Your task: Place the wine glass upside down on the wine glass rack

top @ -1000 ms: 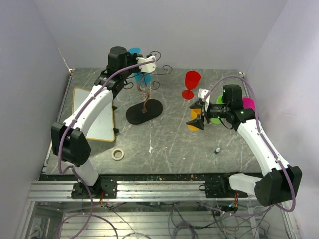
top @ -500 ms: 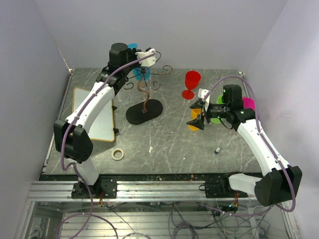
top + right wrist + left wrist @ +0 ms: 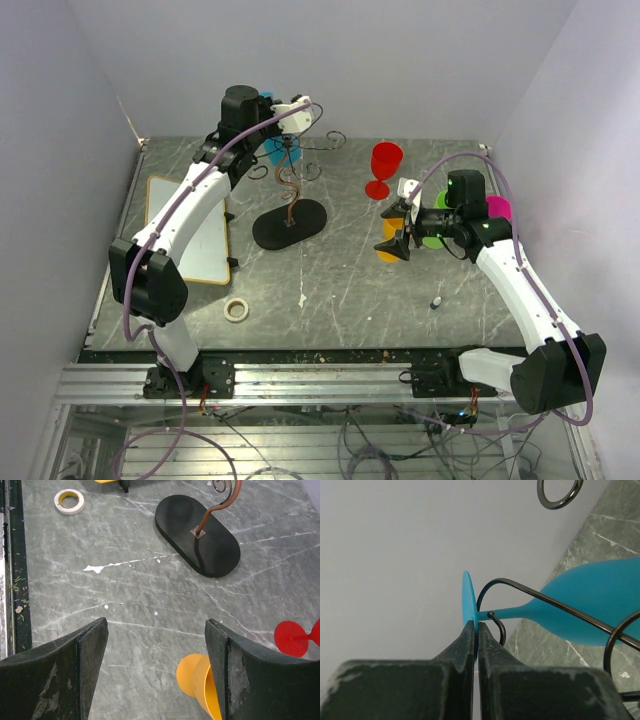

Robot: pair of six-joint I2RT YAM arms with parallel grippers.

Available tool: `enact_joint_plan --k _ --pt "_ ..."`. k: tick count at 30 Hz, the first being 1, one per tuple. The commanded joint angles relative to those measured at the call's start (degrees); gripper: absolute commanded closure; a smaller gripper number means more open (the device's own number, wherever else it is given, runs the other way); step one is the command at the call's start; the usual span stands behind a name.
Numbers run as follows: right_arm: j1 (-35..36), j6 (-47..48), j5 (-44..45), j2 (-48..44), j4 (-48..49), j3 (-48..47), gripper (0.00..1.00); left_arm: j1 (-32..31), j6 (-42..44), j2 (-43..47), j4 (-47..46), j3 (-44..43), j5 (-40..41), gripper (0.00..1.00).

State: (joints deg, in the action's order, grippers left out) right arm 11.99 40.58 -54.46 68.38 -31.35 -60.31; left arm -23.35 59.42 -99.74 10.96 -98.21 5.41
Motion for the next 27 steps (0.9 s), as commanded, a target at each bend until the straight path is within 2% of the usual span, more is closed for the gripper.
enact_joint_plan --k 1,12,27 --pt "-0.3 0.7 0.0 -0.7 0.4 0.5 0.22 -0.4 -2.1 1.4 1.5 -2.1 -0.3 0.93" --pt "-0.3 0.7 0.1 -0.4 0.2 0.5 0.22 -0.4 -2.3 1.9 6.4 -3.9 -1.9 0.88" --pt "-0.2 1.3 0.6 -0.4 -0.1 0.5 0.21 -0.6 -2.6 2.0 9.4 -4.8 -3.8 0.86"
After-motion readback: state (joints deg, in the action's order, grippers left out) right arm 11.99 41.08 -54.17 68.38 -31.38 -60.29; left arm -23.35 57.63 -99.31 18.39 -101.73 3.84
